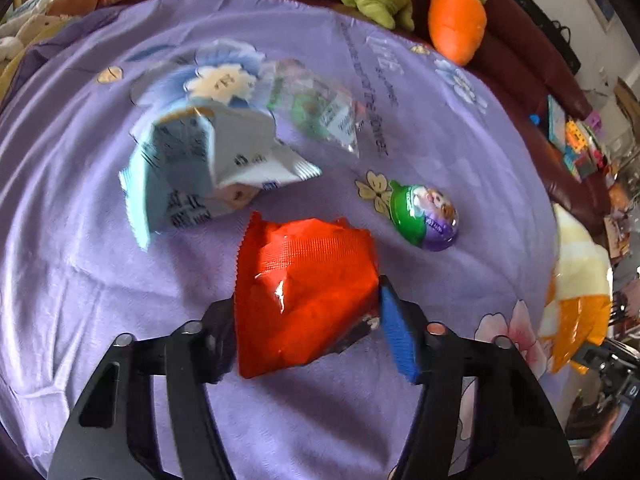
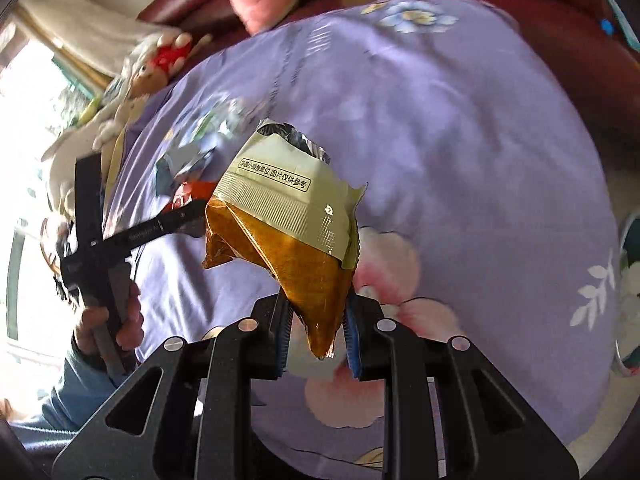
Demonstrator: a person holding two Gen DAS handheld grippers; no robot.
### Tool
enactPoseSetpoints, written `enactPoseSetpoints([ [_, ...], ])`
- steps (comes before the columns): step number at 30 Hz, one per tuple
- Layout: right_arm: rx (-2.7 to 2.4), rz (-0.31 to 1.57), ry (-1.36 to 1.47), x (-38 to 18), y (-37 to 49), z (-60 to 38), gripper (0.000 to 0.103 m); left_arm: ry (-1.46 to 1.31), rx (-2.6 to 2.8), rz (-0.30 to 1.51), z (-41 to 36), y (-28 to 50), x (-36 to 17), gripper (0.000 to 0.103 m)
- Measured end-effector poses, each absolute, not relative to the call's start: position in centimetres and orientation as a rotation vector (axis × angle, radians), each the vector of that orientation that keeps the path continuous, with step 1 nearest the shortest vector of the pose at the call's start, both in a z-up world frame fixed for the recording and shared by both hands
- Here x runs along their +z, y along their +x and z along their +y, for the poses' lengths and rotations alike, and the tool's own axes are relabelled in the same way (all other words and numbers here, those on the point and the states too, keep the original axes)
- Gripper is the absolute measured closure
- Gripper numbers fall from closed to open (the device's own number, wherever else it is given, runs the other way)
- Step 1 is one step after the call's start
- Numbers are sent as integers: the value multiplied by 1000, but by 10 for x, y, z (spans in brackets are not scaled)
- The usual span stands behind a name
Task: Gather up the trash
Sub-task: 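Grasp the red snack packet with the left tool while the right tool grasps the yellow-orange chip bag, then carry red packet and chip bag over the teal bucket and open both tools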
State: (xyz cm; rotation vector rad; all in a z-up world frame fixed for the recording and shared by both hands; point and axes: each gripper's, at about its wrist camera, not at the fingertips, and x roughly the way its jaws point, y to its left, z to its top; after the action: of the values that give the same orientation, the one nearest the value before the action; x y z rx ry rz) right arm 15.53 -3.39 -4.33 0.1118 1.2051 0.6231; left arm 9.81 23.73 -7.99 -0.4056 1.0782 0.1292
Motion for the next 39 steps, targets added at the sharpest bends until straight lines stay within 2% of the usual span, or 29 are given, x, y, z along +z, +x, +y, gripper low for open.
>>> enactPoseSetpoints([
  [4, 598, 1203, 151, -48, 162, -54, 82, -387, 152, 1062, 230, 96, -77, 53],
  [25, 479, 1102, 366, -49, 172, -175, 81, -123, -58, 992, 67, 121, -9, 53],
  [39, 356, 994, 522, -47, 158, -281, 81, 16, -204, 982, -50, 143, 7, 52],
])
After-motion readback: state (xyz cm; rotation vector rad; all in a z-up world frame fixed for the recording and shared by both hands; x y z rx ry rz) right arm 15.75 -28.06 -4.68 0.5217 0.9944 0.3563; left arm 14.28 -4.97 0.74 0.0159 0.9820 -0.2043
